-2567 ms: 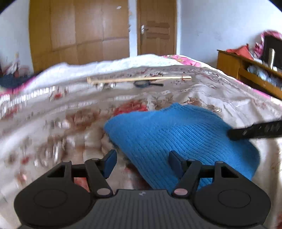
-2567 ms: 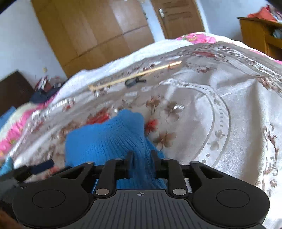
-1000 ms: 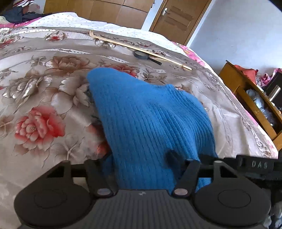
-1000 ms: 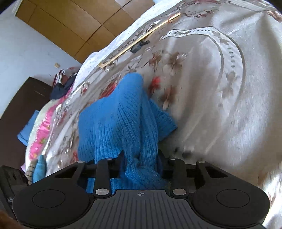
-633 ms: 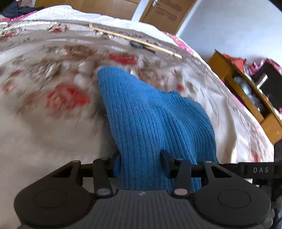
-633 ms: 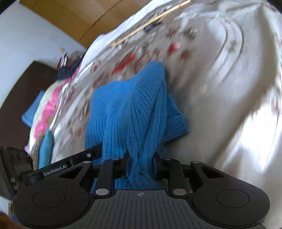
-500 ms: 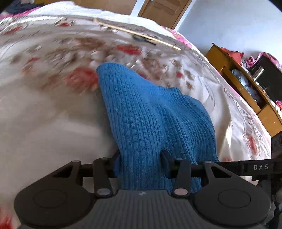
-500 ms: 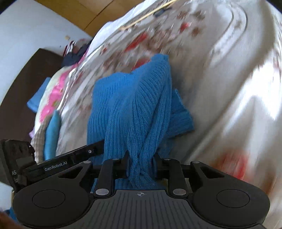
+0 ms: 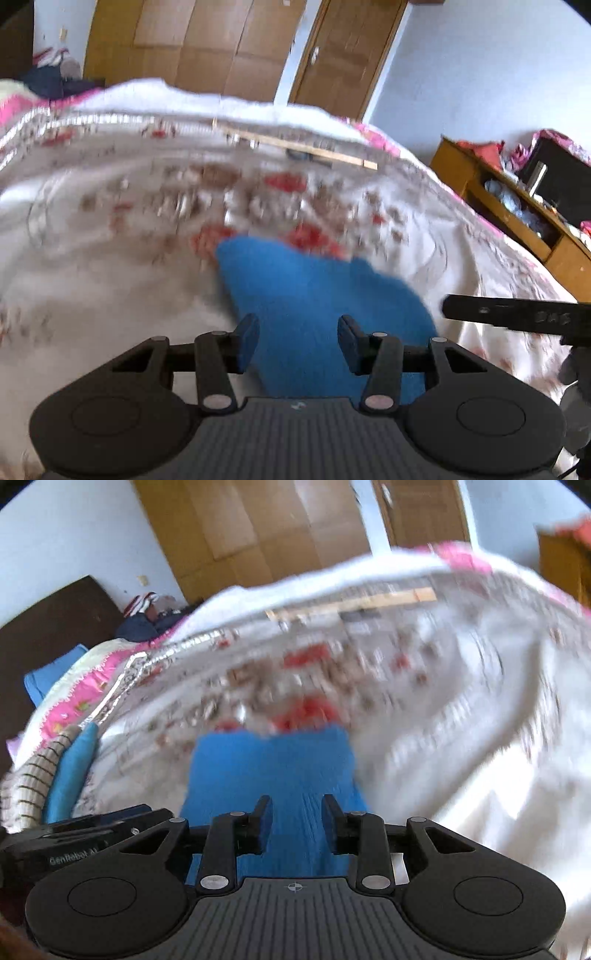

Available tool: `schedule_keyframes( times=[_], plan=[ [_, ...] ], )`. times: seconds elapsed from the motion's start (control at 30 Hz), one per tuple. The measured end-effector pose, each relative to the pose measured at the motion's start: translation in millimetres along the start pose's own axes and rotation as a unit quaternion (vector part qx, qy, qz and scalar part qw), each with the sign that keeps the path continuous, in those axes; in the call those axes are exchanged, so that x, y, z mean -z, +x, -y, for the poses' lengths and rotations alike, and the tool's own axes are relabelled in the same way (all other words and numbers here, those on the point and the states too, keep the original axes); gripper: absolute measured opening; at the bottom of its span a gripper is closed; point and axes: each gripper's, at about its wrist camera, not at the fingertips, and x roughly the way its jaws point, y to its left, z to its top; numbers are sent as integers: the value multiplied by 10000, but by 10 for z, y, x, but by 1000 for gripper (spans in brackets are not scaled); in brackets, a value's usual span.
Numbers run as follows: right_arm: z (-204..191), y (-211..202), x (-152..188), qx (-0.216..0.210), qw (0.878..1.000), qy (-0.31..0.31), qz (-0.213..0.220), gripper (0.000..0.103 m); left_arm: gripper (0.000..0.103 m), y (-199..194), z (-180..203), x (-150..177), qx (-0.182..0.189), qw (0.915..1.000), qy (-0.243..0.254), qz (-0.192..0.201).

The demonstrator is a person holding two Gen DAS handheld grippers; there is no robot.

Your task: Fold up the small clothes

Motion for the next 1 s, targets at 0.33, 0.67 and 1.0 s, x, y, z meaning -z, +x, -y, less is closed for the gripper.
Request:
schedule_keyframes(
  times=[0.33,0.67,1.0],
  plan=[
    [303,758,271,289,9980,270,-503,22,63,744,-152,122,-531,9981,-64,-302],
    [-12,288,152,397,9991,-39,-137,28,63,414,-70,80,-733,9973,70,-46],
    [-107,104,416,464,9969,123,-625,32,65,226,72,241,-993,9936,107,-526]
  ],
)
